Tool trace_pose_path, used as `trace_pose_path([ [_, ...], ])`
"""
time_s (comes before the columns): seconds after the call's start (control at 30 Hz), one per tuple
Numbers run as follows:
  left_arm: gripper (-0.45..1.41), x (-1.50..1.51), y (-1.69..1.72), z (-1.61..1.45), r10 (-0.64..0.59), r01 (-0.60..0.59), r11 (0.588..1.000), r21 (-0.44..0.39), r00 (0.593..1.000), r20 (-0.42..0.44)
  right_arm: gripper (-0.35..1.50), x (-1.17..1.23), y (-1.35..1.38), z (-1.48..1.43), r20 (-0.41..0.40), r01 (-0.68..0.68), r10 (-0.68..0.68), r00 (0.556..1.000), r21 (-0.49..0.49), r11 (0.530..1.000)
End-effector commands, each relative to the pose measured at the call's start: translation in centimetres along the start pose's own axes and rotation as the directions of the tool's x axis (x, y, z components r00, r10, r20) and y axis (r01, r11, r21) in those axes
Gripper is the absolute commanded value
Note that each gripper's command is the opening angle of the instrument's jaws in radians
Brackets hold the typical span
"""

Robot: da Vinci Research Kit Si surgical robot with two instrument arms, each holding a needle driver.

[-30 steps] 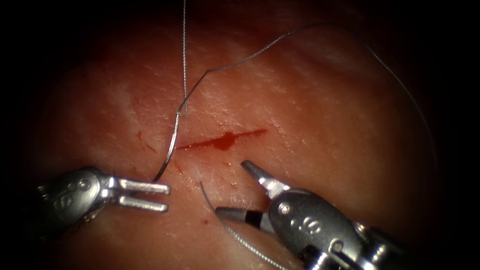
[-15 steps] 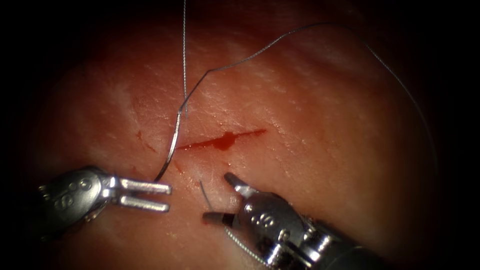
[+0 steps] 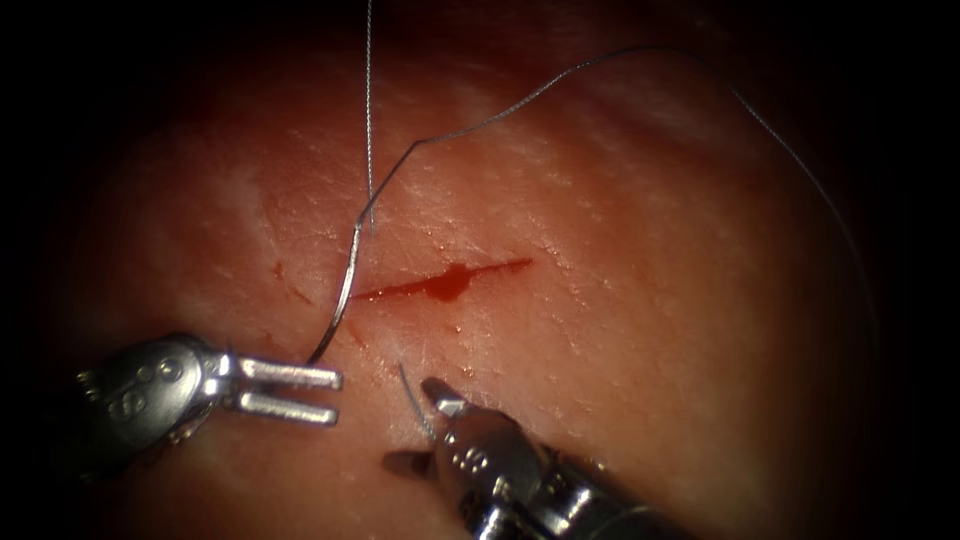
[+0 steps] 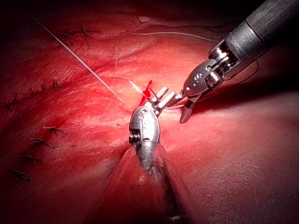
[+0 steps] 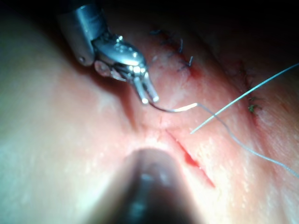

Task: Wound Closure

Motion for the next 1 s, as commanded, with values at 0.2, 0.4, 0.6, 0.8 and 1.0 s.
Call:
trace_pose_path([
  [0.2,-0.45,-0.06,-0.03,0.05,0.001,-0.001,1.0,-0.001,1.0,-0.001,-0.35,-0.03,0.06,0.03,-0.001,0.005,-0.005,1.0,0.006,1.0],
  [0.4,-0.45,-0.07,-0.02,0.05,0.002,-0.002,1.0,-0.001,1.0,-0.001,-0.35,-0.06,0.08,0.0,-0.001,0.007,-0.007,1.0,0.009,1.0],
  [0.6,-0.45,-0.09,0.0,0.06,-0.007,0.007,1.0,-0.004,1.0,0.005,-0.35,-0.16,0.09,-0.09,-0.001,0.015,-0.015,1.0,0.012,1.0],
  [0.8,-0.45,-0.13,0.01,0.08,-0.011,0.011,1.0,-0.008,1.0,0.013,-0.35,-0.28,0.04,-0.2,0.0,0.026,-0.026,1.0,0.016,1.0],
  [1.0,-0.45,-0.13,0.0,0.09,-0.01,0.011,1.0,-0.007,1.0,0.013,-0.35,-0.37,-0.02,-0.26,0.004,0.037,-0.037,0.999,0.024,0.999],
])
